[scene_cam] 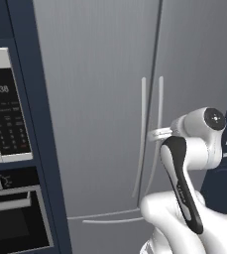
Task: Retrieve the orange and apple from the fridge and place them into the bowl on the dining table.
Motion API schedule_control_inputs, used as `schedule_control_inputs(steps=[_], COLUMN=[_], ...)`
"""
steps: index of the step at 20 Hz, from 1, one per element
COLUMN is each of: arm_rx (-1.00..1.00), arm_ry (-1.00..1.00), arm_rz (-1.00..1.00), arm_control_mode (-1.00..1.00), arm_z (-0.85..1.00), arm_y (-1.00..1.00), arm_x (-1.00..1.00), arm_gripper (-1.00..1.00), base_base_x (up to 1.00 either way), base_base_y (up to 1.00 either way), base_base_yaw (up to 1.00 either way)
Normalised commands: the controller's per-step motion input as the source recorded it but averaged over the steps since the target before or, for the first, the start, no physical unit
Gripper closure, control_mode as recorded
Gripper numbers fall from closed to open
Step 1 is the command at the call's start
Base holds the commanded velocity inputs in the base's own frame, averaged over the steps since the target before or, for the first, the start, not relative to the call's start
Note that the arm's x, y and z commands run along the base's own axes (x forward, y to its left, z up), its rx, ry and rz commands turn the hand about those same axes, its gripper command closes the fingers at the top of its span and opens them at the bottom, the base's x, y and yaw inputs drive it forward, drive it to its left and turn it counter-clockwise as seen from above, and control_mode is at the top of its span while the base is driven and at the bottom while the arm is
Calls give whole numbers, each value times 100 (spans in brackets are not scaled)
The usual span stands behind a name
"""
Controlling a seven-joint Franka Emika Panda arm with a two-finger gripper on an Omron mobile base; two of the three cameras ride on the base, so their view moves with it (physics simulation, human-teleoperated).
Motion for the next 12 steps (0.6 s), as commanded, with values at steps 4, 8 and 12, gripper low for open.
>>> schedule_control_inputs(steps=[4, 8, 12], arm_rx=[0, 0, 0], arm_ry=[0, 0, 0], arm_rz=[0, 0, 0], arm_control_mode=[100, 100, 100], arm_z=[0, 0, 0], arm_y=[0, 0, 0], arm_x=[0, 0, 0], arm_gripper=[-100, -100, -100], base_base_x=[-25, -42, -41], base_base_y=[0, 0, 9], base_base_yaw=[-1, -1, 0])
